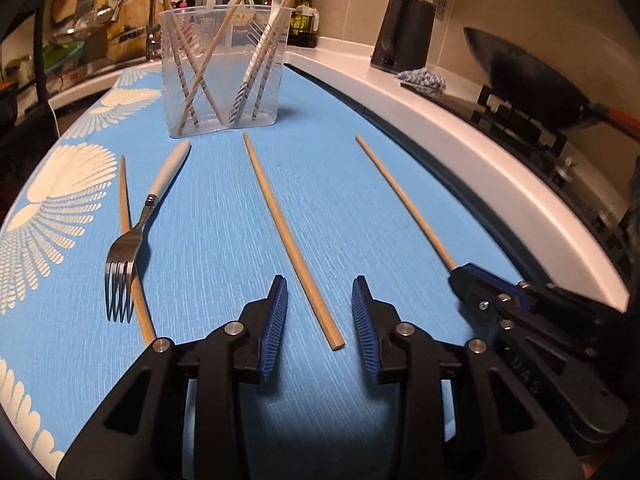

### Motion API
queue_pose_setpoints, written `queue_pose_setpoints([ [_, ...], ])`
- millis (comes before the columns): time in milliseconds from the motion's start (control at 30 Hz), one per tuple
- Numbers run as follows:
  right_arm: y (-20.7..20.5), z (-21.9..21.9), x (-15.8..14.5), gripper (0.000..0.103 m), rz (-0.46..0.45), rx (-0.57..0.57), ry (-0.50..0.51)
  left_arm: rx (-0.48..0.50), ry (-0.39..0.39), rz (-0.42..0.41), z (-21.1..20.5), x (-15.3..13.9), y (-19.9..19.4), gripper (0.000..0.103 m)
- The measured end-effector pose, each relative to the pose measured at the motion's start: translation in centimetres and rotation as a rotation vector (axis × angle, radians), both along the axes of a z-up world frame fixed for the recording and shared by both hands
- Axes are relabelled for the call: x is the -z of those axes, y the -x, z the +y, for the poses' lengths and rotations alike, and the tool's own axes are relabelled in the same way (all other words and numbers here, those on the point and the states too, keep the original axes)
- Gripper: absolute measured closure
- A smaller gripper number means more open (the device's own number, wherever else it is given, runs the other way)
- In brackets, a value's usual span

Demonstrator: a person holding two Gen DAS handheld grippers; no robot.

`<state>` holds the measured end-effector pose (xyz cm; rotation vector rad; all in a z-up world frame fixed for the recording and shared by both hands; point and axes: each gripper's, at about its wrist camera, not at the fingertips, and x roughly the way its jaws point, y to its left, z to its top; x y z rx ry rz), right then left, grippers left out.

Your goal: Organize utensils

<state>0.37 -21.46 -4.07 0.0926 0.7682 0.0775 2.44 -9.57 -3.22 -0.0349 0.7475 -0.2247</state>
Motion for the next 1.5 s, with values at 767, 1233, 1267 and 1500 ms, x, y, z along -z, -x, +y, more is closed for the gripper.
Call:
queue_pose_setpoints([
  [767, -0.7, 5.3, 0.1, 0.097, -0.008, -0.128, 0.006, -0.106, -0.005, -0.062, 6.1, 0.4, 2.4, 0.096],
  [1233, -0.7, 5.6, 0.0, 0.096, -0.011, -0.148, 0.024, -0.103, -0.003, -0.082, 6.1, 0.5, 2.3, 0.096],
  [1267, -0.8, 5.6, 0.0, 0.097, -0.010, -0.147, 0.024, -0.100, -0.006, -0.085, 6.0, 0.5, 2.3, 0.096],
  [1500, -0.9, 5.7, 0.0, 0.098, -0.009, -0.147, 0.042, -0.100, -0.004, -0.087, 6.2, 0.2, 2.2, 0.096],
])
